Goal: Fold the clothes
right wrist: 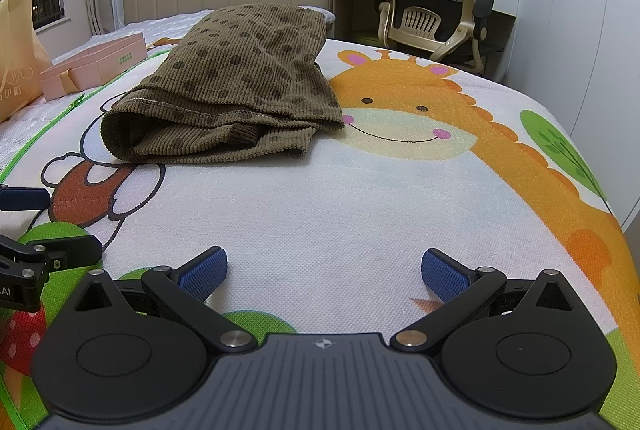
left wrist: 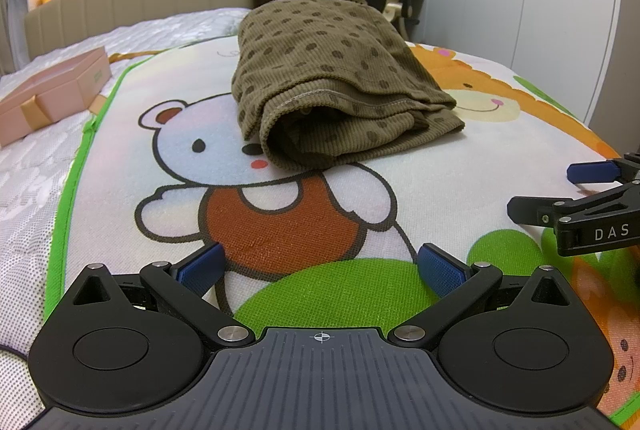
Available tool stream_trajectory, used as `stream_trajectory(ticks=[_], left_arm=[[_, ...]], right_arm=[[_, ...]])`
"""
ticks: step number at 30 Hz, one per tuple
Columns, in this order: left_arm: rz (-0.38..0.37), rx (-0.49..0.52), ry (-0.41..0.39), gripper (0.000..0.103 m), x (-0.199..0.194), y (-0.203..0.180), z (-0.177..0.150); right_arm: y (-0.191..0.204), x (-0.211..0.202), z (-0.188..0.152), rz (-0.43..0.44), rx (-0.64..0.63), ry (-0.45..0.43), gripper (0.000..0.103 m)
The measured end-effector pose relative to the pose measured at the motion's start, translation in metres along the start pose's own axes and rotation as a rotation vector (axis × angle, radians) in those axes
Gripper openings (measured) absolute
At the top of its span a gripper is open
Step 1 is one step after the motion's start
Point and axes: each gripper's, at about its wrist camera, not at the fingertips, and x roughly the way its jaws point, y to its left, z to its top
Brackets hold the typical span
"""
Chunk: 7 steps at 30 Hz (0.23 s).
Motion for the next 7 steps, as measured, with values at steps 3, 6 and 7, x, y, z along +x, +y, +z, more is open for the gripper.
stream_trajectory(ticks=[3, 6, 7], left_arm=[[-0.002, -0.003, -0.003, 0.103, -0.0007, 0.0007, 0.0001], [-0.01, -0.017, -0.011, 0.103, -0.0017, 0.0028, 0.0003], [-0.013, -0.021, -0.013, 0.103, -0.002, 0.0036, 0.0003]], right_arm=[[0.0, -0.0002, 0.0, 0.0, 0.0, 0.0, 0.103], [0.0, -0.0002, 0.0, 0.001, -0.001, 0.0, 0.103], [0.0004, -0.0002, 0.0, 0.002, -0.002, 0.0, 0.103]])
